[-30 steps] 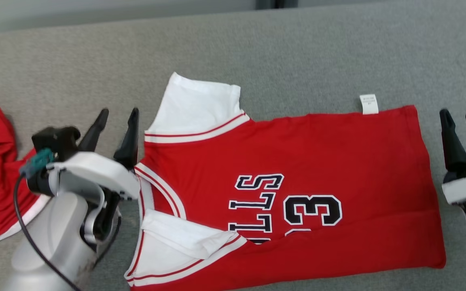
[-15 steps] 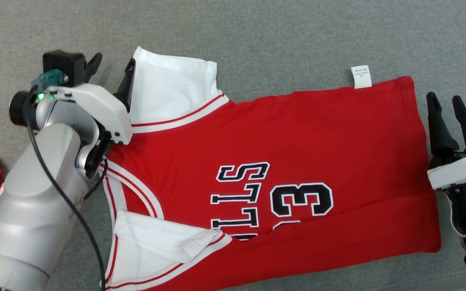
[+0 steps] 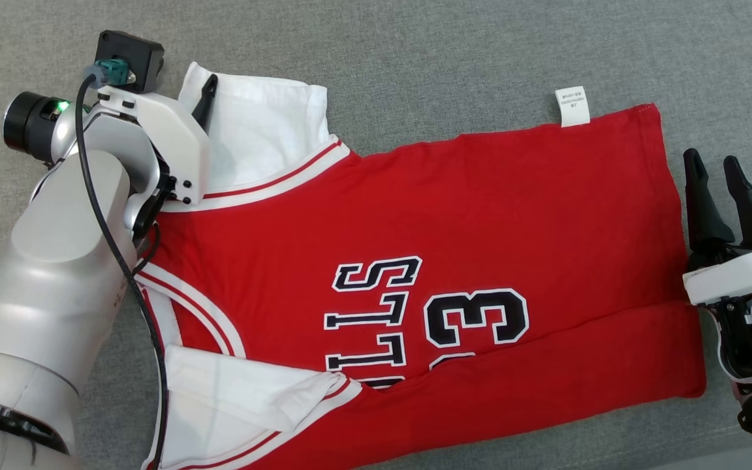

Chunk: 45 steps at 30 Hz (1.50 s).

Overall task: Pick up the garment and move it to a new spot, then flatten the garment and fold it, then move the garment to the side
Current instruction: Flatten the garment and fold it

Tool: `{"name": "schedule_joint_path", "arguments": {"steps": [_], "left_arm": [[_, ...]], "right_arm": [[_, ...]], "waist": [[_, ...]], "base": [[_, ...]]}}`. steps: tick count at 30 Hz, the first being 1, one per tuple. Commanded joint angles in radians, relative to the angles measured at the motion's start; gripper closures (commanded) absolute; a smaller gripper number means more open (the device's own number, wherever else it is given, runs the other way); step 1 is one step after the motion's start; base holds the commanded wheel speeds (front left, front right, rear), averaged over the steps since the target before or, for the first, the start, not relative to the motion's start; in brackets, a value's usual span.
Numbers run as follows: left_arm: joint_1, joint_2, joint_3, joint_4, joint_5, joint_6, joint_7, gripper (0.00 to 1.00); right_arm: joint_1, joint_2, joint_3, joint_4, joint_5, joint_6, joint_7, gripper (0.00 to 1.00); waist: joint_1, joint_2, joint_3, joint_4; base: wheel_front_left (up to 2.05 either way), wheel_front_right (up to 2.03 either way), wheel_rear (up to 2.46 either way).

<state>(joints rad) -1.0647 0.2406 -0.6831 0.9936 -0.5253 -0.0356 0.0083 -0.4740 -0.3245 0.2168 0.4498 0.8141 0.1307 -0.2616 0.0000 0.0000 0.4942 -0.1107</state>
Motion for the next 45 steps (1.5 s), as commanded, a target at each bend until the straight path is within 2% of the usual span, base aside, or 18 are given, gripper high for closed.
{"name": "schedule_joint_path", "arguments": {"steps": [1,2,3,8,15,22,29,33,45], "left_arm": [[-0.020,0.000,-0.009,0.021,0.010,-0.007,-0.001,0.07],[-0.023,-0.005,-0.010,0.030,0.007,-0.012,-0.004,0.51],[-0.026,-0.010,-0.008,0.038,-0.001,-0.022,-0.008,1.00],[-0.030,-0.025,0.000,0.057,-0.029,-0.053,-0.041,1.00],[-0.008,-0.044,0.013,0.039,-0.067,-0.078,-0.111,1.00],[0.013,-0.066,0.000,-0.032,-0.102,-0.093,-0.174,1.00],[0.029,-0.082,-0.038,-0.101,-0.116,-0.096,-0.173,1.00],[0.036,-0.079,-0.056,-0.134,-0.120,-0.097,-0.172,1.00],[0.050,-0.053,-0.080,-0.189,-0.127,-0.095,-0.155,1.00]], "right_arm": [[-0.009,-0.005,-0.006,-0.002,0.000,0.000,-0.006,0.00],[-0.009,-0.006,-0.009,-0.001,-0.001,0.000,-0.006,0.00],[-0.009,-0.007,-0.010,-0.001,-0.002,0.000,-0.006,0.00],[-0.018,-0.019,-0.016,-0.002,-0.010,0.000,-0.006,0.00],[-0.054,-0.077,0.027,0.013,-0.065,0.000,0.003,0.00],[-0.128,-0.151,0.072,0.090,-0.078,0.000,0.102,0.00],[-0.181,-0.243,0.161,0.166,-0.069,0.000,0.235,0.00],[-0.203,-0.288,0.219,0.188,-0.096,0.000,0.259,0.00],[-0.260,-0.316,0.359,0.197,-0.073,0.000,0.263,0.00]], "waist": [[0.0000,0.0000,0.001,0.001],[0.0000,0.0000,0.002,0.002],[0.0000,0.0000,0.001,0.003],[0.0000,0.0000,-0.006,0.019],[0.0000,0.0000,-0.023,0.056],[0.0000,0.0000,-0.033,0.117],[0.0000,0.0000,-0.040,0.165],[0.0000,0.0000,-0.044,0.176],[0.0000,0.0000,-0.040,0.181]], "base": [[0.00,0.00,0.00],[0.00,0.00,0.00],[0.00,0.00,0.00],[0.00,0.00,0.00],[0.00,0.00,0.00],[0.00,0.00,0.00],[0.00,0.00,0.00],[0.00,0.00,0.00],[0.00,0.00,0.00]]}}
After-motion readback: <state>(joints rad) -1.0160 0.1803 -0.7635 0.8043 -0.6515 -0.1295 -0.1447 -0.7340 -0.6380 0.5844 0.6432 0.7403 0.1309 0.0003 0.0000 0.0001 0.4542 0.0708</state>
